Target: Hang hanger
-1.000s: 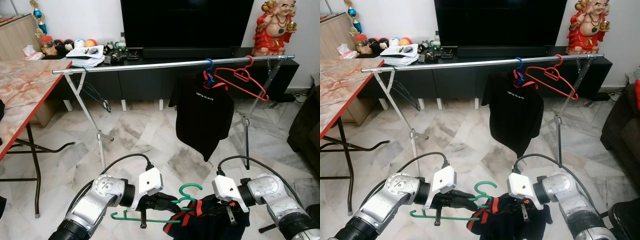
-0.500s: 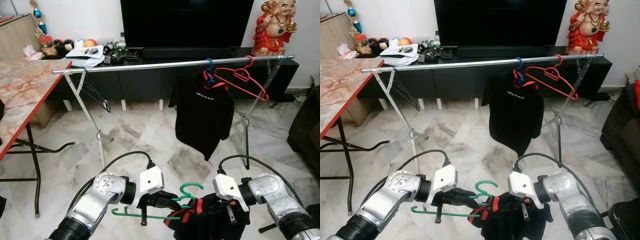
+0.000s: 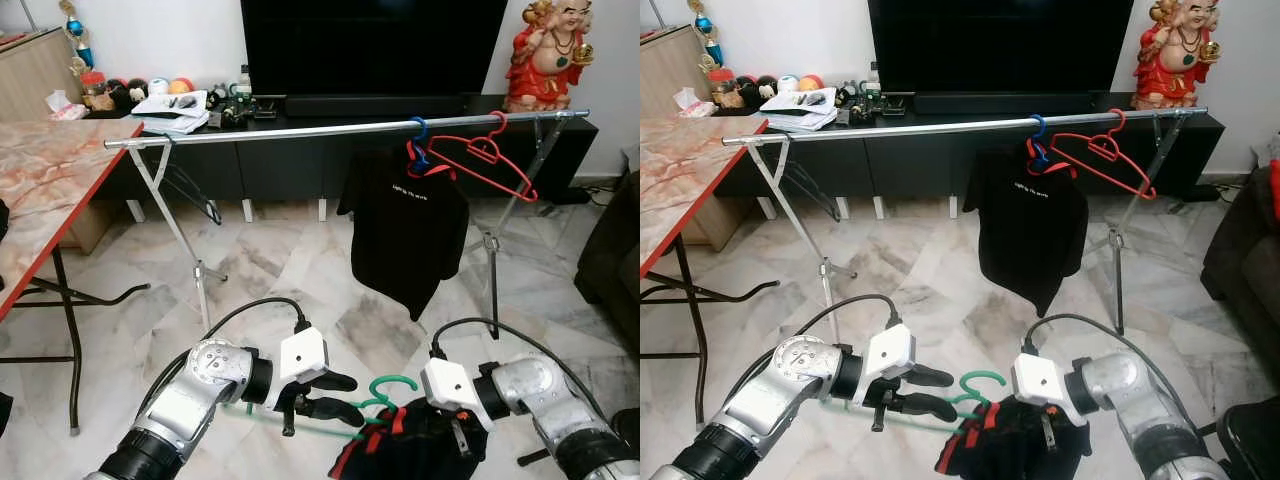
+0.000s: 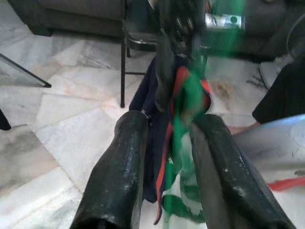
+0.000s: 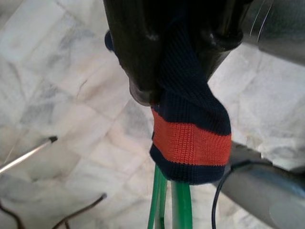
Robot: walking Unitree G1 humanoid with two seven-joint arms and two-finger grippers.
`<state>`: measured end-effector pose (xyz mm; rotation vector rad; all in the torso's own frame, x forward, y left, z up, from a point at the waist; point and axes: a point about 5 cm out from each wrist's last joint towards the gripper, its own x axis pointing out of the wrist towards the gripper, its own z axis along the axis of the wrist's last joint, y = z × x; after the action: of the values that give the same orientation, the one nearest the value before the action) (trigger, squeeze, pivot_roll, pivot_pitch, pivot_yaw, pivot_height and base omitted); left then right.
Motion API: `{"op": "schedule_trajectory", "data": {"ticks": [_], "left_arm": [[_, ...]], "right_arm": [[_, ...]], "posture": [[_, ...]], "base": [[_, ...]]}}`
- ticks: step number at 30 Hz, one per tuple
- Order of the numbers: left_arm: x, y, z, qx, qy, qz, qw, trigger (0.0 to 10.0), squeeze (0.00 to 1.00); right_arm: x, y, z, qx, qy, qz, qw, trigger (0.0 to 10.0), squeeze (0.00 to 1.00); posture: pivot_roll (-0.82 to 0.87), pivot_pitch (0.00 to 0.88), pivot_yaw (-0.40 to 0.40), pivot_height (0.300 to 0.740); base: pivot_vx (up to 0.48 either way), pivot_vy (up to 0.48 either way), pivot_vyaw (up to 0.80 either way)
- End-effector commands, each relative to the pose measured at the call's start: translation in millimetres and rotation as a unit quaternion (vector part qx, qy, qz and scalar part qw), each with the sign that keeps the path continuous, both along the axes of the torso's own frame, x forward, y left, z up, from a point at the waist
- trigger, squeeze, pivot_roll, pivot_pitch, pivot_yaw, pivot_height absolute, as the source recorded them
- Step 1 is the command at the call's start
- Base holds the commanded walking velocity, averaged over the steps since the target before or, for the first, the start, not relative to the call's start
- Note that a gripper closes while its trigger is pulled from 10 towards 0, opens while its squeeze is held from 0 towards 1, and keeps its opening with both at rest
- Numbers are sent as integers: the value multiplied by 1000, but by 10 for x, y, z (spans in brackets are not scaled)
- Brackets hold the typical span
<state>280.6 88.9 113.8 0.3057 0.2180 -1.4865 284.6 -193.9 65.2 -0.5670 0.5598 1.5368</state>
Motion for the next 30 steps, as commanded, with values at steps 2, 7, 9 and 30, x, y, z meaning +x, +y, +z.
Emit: {"op": "schedule_trajectory", "data": {"ticks": [2, 7, 9, 30], "left_arm": [[32, 51, 124, -5, -10, -4, 1000, 10000, 1000], [11, 69, 108, -1, -7, -7, 1000, 10000, 1000], [30, 99, 105, -2, -11, 8, 1000, 10000, 1000], [445, 968, -292, 5, -64, 443, 894, 10000, 0]], "right_arm": [[-55, -41, -83, -22, 3, 1, 1000, 0, 0], [-65, -55, -130, -31, -3, -12, 999, 0, 0], [-57, -75, -136, -34, -10, -24, 999, 0, 0], [289, -260, 460, 6, -199, -121, 972, 0, 0]], "posture": [[-32, 22, -5, 740], [-35, 15, 0, 740], [-36, 11, 1, 740], [-61, 32, 2, 740]], "base": [[0, 0, 0], [0, 0, 0], [0, 0, 0], [0, 0, 0]]}}
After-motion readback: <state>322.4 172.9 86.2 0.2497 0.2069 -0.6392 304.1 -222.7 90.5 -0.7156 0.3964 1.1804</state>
